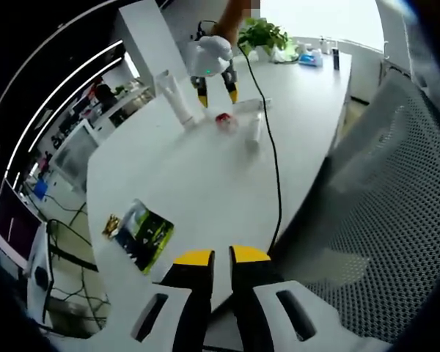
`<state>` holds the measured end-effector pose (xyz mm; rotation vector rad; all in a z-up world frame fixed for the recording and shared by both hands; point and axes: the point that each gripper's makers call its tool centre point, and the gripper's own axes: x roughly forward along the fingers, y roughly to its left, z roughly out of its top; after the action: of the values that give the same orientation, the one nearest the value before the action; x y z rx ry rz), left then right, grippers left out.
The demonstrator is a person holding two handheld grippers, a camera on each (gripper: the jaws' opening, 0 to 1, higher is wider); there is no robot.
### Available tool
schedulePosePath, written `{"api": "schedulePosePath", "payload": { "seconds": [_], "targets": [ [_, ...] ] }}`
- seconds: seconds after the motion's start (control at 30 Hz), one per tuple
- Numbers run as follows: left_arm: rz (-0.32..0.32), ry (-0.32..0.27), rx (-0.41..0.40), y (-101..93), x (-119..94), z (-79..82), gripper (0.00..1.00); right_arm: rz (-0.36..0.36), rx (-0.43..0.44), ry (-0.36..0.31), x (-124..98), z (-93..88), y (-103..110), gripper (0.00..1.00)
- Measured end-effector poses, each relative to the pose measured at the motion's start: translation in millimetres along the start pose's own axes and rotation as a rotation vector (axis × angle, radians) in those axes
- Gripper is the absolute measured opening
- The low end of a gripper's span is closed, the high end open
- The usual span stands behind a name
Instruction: Arrange the skincare products in the storage area until every visible bottle or jar stands upright without overlapping.
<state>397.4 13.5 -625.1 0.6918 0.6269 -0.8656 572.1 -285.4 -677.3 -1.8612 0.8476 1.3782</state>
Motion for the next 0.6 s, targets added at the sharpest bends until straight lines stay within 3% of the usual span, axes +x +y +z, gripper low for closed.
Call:
{"api": "schedulePosePath", "payload": {
  "seconds": [0.07,0.17,0.23,0.6],
  "targets": [
    [-0.002,0.007,-0.001,-0.2,0.4,-1.5,0.06,-0.030,-0.052,0.032,3.7,-6.9,-0.7,0.39],
    [-0.001,0.013,-0.006,0.2,0.8,-2.9,0.06,-0.044,-0.041,0.030,9.1,-10.9,-0.5,0.40],
    [-0.005,0.017,-0.006,-0.5,1.4,-3.5,0.06,-0.064,-0.080,0.032,9.0,-10.6,-2.1,0.39],
    [-0.024,0.034,-0.004,-4.0,2.9,-6.6,0.06,-0.049,-0.108,0.038,17.6,-12.7,-2.1,0.39]
  ]
}}
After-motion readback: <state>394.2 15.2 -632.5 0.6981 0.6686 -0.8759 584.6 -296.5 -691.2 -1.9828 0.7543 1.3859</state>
